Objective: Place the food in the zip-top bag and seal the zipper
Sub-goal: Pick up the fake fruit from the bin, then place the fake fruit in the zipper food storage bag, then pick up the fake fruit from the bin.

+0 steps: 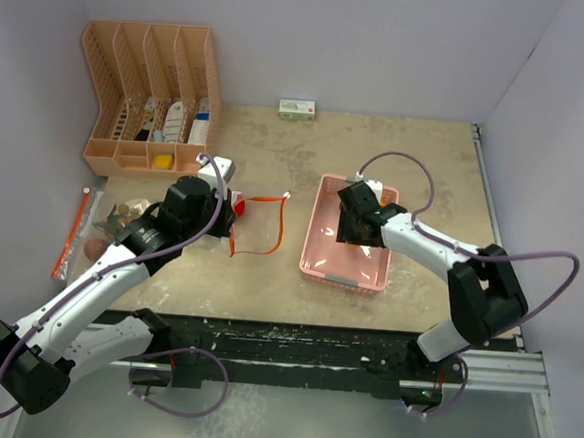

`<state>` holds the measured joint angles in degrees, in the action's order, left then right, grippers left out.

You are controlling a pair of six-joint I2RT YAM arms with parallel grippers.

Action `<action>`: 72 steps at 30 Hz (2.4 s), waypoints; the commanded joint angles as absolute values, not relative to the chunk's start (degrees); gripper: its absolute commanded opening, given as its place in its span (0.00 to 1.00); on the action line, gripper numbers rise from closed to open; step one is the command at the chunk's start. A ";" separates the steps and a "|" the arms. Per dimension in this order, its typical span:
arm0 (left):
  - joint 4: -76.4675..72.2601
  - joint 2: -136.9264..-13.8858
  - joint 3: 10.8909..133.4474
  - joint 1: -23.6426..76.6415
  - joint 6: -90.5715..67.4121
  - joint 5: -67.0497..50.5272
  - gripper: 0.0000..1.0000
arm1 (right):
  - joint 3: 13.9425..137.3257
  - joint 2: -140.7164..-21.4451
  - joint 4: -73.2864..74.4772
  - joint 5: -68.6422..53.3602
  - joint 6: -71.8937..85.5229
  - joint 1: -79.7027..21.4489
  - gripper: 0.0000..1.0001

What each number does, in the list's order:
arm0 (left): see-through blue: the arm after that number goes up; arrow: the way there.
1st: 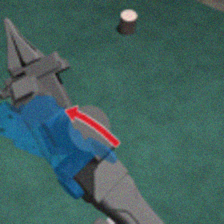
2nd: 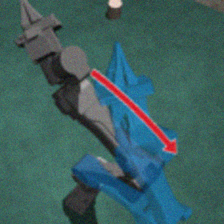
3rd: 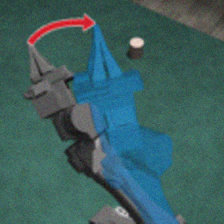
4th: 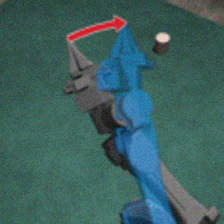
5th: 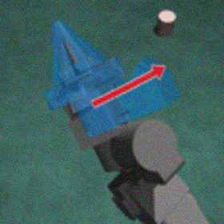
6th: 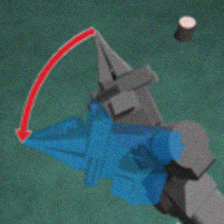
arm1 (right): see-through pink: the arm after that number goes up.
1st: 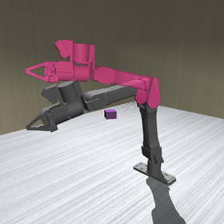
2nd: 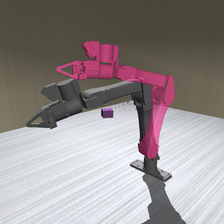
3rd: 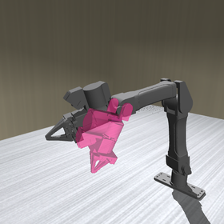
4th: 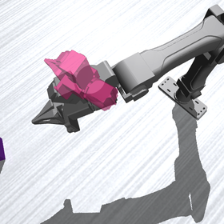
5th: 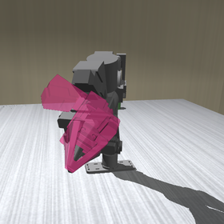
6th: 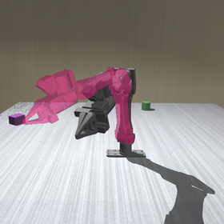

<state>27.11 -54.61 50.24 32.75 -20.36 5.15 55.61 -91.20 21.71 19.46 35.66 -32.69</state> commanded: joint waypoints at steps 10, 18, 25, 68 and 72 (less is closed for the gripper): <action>27.01 -53.11 51.63 32.60 -19.52 6.17 0.00 | 69.15 -79.52 14.56 9.04 36.09 -50.95 0.21; 26.96 -53.47 52.25 32.56 -20.08 5.46 0.00 | 74.01 -88.34 8.80 5.12 36.04 -54.14 0.45; 26.91 -53.74 52.55 32.61 -20.17 5.10 0.00 | 76.00 -90.59 7.41 7.27 34.80 -54.40 0.91; 25.40 -55.33 51.39 32.60 -16.06 4.01 0.00 | 72.47 -102.83 19.84 31.04 67.15 -26.10 1.00; 25.40 -55.67 51.40 32.53 -15.61 3.79 0.00 | 72.69 -104.76 21.14 33.13 68.14 -25.42 1.00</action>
